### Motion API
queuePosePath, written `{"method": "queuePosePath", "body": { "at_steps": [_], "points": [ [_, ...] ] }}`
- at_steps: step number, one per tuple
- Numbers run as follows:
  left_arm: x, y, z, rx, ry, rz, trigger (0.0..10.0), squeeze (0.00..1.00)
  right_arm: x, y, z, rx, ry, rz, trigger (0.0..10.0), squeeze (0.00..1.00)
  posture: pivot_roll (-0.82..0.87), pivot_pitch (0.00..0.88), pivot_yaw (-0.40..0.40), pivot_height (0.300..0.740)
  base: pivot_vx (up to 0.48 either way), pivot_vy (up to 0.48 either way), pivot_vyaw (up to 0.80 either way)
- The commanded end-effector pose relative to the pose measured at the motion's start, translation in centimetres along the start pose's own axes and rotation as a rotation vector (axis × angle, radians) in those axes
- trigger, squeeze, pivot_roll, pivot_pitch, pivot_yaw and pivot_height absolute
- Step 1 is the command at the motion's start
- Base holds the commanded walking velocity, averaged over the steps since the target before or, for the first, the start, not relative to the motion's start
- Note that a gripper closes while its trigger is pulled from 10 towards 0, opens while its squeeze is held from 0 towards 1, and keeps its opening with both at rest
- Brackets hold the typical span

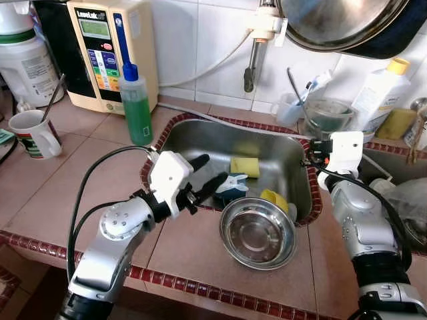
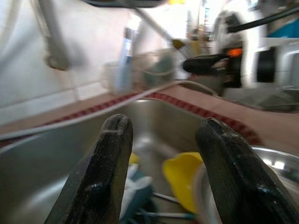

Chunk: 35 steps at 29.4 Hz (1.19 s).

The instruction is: Kitchen organization

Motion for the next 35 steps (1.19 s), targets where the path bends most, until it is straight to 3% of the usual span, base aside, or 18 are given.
{"method": "queuePosePath", "body": {
  "at_steps": [1,15,25,32,33,34,35],
  "points": [
    [0.6,-0.9,-0.1,-0.038,-0.013,0.008,10.0,0.0,0.1,-0.2,-0.3,0.013,0.024,-0.011,10.0,0.0,0.08,0.136,-0.058,0.74,0.0,0.0,0.0],
    [3.0,-2.5,-0.5,-0.086,-0.046,0.014,10.0,0.0,-1.1,2.4,-1.7,0.211,0.212,-0.066,10.0,0.0,0.1,0.183,-0.089,0.74,0.0,0.0,0.0],
    [3.6,-2.9,-0.7,-0.073,-0.053,0.024,10.0,0.0,-1.5,4.3,-1.4,0.369,0.298,-0.115,10.0,0.0,0.1,0.18,-0.101,0.74,0.0,0.0,0.0],
    [3.8,-3.0,-1.0,-0.07,-0.058,0.024,10.0,0.0,-1.2,4.8,-1.2,0.421,0.31,-0.143,10.0,0.0,0.1,0.169,-0.105,0.74,0.0,0.0,0.0],
    [3.8,-2.9,-1.0,-0.069,-0.059,0.024,10.0,0.0,-1.2,4.8,-1.2,0.423,0.312,-0.144,10.0,0.33,0.1,0.169,-0.105,0.74,0.0,0.0,0.0],
    [3.8,-2.9,-1.1,-0.068,-0.06,0.023,10.0,0.0,-1.2,4.8,-1.2,0.427,0.313,-0.146,10.0,0.77,0.1,0.166,-0.106,0.74,0.0,0.0,0.0],
    [3.9,-2.9,-1.1,-0.067,-0.061,0.022,10.0,0.0,-1.2,4.8,-1.2,0.43,0.314,-0.148,10.0,0.77,0.1,0.165,-0.106,0.74,0.0,0.0,0.0]
  ]
}}
Point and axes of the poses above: a point about 5 cm out from each wrist's last joint towards the gripper, its own z axis pointing back from the gripper into the wrist, its own x axis along the axis of the wrist's last joint, y = z × x, the point moved 6 cm from there along -z, pointing out of the wrist towards the gripper, and after that the axes turned 12 degrees about -z, right-handed, at the moved point
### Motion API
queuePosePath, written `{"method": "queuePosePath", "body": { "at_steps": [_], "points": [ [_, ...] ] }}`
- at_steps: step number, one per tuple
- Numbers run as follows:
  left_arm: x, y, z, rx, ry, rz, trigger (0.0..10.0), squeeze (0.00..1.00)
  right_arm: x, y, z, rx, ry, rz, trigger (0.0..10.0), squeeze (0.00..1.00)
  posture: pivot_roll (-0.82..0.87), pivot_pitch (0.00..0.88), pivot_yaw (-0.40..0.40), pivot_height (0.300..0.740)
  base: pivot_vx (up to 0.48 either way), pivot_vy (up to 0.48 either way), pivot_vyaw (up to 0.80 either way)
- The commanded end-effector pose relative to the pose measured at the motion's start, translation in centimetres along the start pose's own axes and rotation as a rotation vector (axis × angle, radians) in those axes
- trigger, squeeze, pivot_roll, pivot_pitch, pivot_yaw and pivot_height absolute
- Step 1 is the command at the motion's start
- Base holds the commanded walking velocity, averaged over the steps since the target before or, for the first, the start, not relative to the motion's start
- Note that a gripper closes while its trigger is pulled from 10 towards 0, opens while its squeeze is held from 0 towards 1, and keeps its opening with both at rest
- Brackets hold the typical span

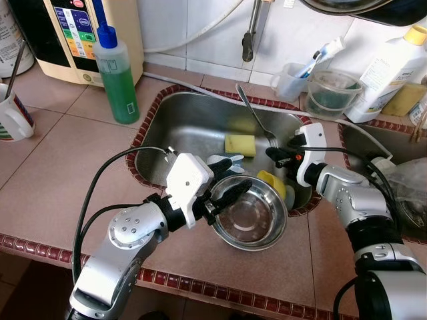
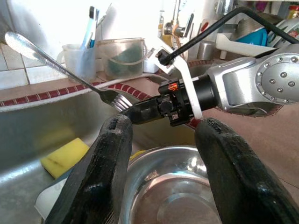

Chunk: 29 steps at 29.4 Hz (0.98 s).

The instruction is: Kitchen organization

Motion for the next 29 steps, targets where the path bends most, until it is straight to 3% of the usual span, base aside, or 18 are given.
{"method": "queuePosePath", "body": {
  "at_steps": [1,12,13,14,15,23,29],
  "points": [
    [0.7,-0.4,-0.3,-0.014,-0.02,-0.014,10.0,0.0,0.3,-0.3,0.3,0.003,0.007,-0.001,10.0,1.0,0.1,0.164,-0.106,0.74,0.0,0.0,0.0],
    [1.2,0.0,-0.6,0.014,-0.039,-0.014,10.0,0.0,0.2,-0.1,0.3,0.043,0.046,0.027,10.0,1.0,0.1,0.165,-0.128,0.74,0.0,0.0,0.0],
    [1.2,0.0,-0.6,0.015,-0.04,-0.01,10.0,0.0,0.3,0.0,0.3,0.052,0.044,0.027,10.0,0.45,0.1,0.167,-0.13,0.74,0.0,0.0,0.0],
    [1.2,0.0,-0.5,0.016,-0.04,-0.006,10.0,0.0,0.3,0.1,0.3,0.058,0.044,0.028,10.0,0.45,0.1,0.167,-0.13,0.74,0.0,0.0,0.0],
    [1.1,0.0,-0.5,0.016,-0.038,-0.005,10.0,0.0,0.4,0.4,0.3,0.074,0.039,0.025,10.0,0.0,0.1,0.168,-0.13,0.74,0.0,0.0,0.0],
    [0.5,-0.9,-0.4,-0.02,-0.014,-0.005,10.0,0.0,-0.8,1.6,0.5,0.156,0.08,0.066,10.0,0.0,0.11,0.172,-0.13,0.74,0.0,0.0,0.0],
    [0.5,-0.2,-0.5,0.006,-0.017,0.006,10.0,0.0,-0.7,1.8,0.7,0.18,0.065,0.07,10.0,0.0,0.1,0.162,-0.127,0.74,0.0,0.0,0.0]
  ]
}}
Point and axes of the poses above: a point about 5 cm out from each wrist's last joint towards the gripper, its own z axis pointing back from the gripper into the wrist, its own x axis along the axis of the wrist's last joint, y = z × x, the point moved 6 cm from there along -z, pointing out of the wrist towards the gripper, and after that the axes turned 12 degrees about -z, right-handed, at the moved point
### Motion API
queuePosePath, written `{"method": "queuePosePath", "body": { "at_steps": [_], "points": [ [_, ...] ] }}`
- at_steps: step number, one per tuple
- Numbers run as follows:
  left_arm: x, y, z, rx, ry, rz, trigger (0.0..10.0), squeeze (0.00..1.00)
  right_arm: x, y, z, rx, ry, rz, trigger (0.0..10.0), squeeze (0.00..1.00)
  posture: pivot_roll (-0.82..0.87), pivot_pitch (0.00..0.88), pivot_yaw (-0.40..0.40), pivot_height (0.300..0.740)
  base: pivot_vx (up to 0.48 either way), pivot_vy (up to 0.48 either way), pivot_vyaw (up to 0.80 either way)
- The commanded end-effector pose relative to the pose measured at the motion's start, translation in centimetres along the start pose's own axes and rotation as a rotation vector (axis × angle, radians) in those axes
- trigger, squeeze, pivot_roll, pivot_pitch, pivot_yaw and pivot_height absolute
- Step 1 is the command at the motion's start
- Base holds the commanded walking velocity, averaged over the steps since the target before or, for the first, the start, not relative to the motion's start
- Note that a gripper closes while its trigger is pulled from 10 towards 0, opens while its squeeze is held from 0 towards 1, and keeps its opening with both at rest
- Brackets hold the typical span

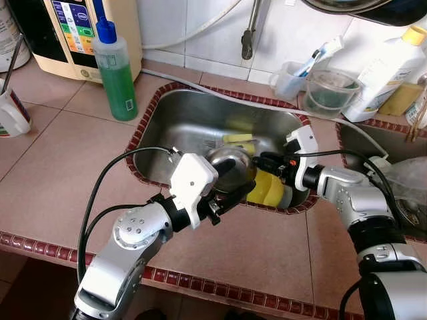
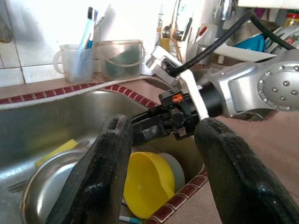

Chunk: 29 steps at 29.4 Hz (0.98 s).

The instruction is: Kitchen organization

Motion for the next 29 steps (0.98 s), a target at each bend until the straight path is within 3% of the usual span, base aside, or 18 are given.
{"method": "queuePosePath", "body": {
  "at_steps": [1,4,10,16,18,23,29],
  "points": [
    [0.3,0.1,-0.2,0.002,-0.009,-0.008,10.0,0.0,0.7,-0.1,0.5,0.0,-0.029,0.018,10.0,0.0,0.1,0.162,-0.127,0.74,0.0,0.0,0.0],
    [-0.4,0.6,-0.1,0.032,0.006,-0.018,10.0,0.0,0.7,-0.2,0.5,-0.015,-0.049,0.021,10.0,0.0,0.1,0.147,-0.125,0.74,0.0,0.0,0.0],
    [-3.0,3.8,0.2,0.197,0.067,0.025,10.0,0.0,0.8,0.0,0.6,-0.052,-0.159,0.026,10.0,0.0,0.1,0.098,-0.111,0.74,0.0,0.0,0.0],
    [-6.1,7.6,0.7,0.39,0.154,0.027,10.0,0.0,0.7,-0.6,1.1,-0.164,-0.313,0.036,10.0,0.0,0.1,0.029,-0.093,0.74,0.0,0.0,0.0],
    [-6.4,7.9,0.8,0.407,0.163,0.016,10.0,0.0,0.6,-0.5,1.2,-0.173,-0.325,0.029,10.0,0.0,0.1,0.024,-0.091,0.74,0.0,0.0,0.0],
    [-8.4,10.6,2.0,0.55,0.198,0.071,10.0,0.0,0.3,-0.6,1.9,-0.298,-0.484,-0.006,10.0,0.0,0.1,0.0,-0.064,0.74,0.0,0.0,0.0],
    [-9.2,11.5,2.7,0.591,0.165,0.107,10.0,0.0,0.1,-0.6,2.6,-0.414,-0.583,-0.008,10.0,0.0,0.09,0.0,-0.051,0.74,0.0,0.0,0.0]
  ]
}}
Point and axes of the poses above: a point about 5 cm out from each wrist's last joint towards the gripper, its own z axis pointing back from the gripper into the wrist, its own x axis along the axis of the wrist's last joint, y = z × x, the point moved 6 cm from there along -z, pointing out of the wrist towards the gripper, and after that the axes turned 12 degrees about -z, right-handed, at the moved point
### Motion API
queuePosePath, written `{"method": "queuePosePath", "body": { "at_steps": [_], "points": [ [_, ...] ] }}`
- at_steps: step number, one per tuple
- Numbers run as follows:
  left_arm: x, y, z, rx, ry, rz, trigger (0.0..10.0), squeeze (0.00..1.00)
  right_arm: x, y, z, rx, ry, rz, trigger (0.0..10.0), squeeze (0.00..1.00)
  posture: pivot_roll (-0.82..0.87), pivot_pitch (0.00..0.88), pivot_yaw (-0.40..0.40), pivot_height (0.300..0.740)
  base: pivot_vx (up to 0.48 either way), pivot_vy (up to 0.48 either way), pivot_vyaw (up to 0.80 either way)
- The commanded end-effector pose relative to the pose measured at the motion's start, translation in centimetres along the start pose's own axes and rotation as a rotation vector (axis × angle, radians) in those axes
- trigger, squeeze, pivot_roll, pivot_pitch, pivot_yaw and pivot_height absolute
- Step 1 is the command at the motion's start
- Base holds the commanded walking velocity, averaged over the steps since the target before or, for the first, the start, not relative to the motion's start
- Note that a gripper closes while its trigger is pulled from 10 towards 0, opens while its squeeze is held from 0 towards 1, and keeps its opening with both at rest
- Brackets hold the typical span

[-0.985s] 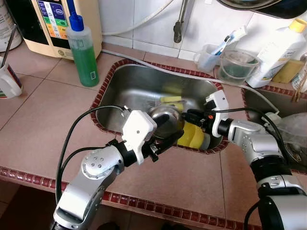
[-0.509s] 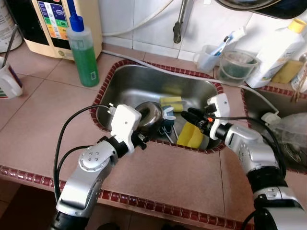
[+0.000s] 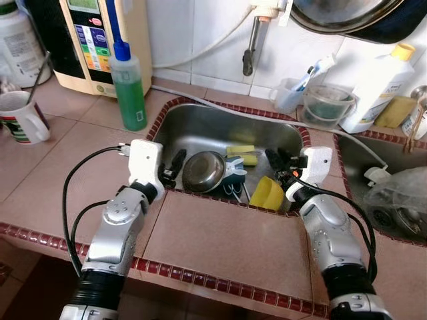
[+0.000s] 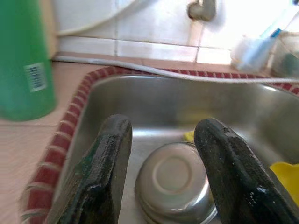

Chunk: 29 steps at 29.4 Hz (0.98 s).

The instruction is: Kitchen organization

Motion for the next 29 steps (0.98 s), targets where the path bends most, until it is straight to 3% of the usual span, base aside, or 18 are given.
{"method": "queuePosePath", "body": {
  "at_steps": [1,7,10,13,21,27,29],
  "points": [
    [-0.5,0.4,-0.3,0.01,-0.001,0.076,10.0,0.0,0.7,-1.0,0.6,-0.094,-0.063,0.083,10.0,0.0,0.09,0.0,-0.04,0.74,0.0,0.0,0.0],
    [-1.6,1.0,-0.3,0.05,0.032,0.072,10.0,0.0,1.0,-1.0,1.0,-0.142,-0.116,0.13,10.0,0.0,0.07,0.0,-0.032,0.74,0.0,0.0,0.0],
    [-1.1,0.5,-0.1,0.038,-0.015,0.097,10.0,0.0,1.5,-0.8,1.5,-0.156,-0.157,0.155,10.0,0.0,0.07,0.0,-0.036,0.74,0.0,0.0,0.0],
    [-0.5,0.1,0.3,0.04,-0.074,0.057,10.0,0.0,1.4,-0.8,2.3,-0.177,-0.176,0.18,10.0,0.0,0.07,0.0,-0.049,0.74,0.0,0.0,0.0],
    [0.7,-1.4,1.5,0.042,-0.152,0.049,10.0,0.0,1.0,-0.4,3.6,-0.196,-0.183,0.21,10.0,0.0,0.08,0.0,-0.058,0.74,0.0,0.0,0.0],
    [1.3,-1.3,2.4,0.069,-0.193,0.05,10.0,0.0,1.5,-0.6,4.5,-0.265,-0.215,0.164,10.0,0.0,0.08,0.0,-0.056,0.74,0.0,0.0,0.0],
    [1.8,-1.0,2.7,0.089,-0.208,0.054,10.0,0.0,1.8,-1.7,5.3,-0.367,-0.231,0.146,10.0,0.0,0.08,0.0,-0.056,0.74,0.0,0.0,0.0]
  ]
}}
Point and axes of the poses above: a point about 5 cm out from each wrist's last joint towards the gripper, its own z axis pointing back from the gripper into the wrist, its own x axis along the axis of the wrist's last joint, y = z × x, the point moved 6 cm from there along -z, pointing out of the wrist towards the gripper, and after that the axes turned 12 degrees about -z, right-handed, at the moved point
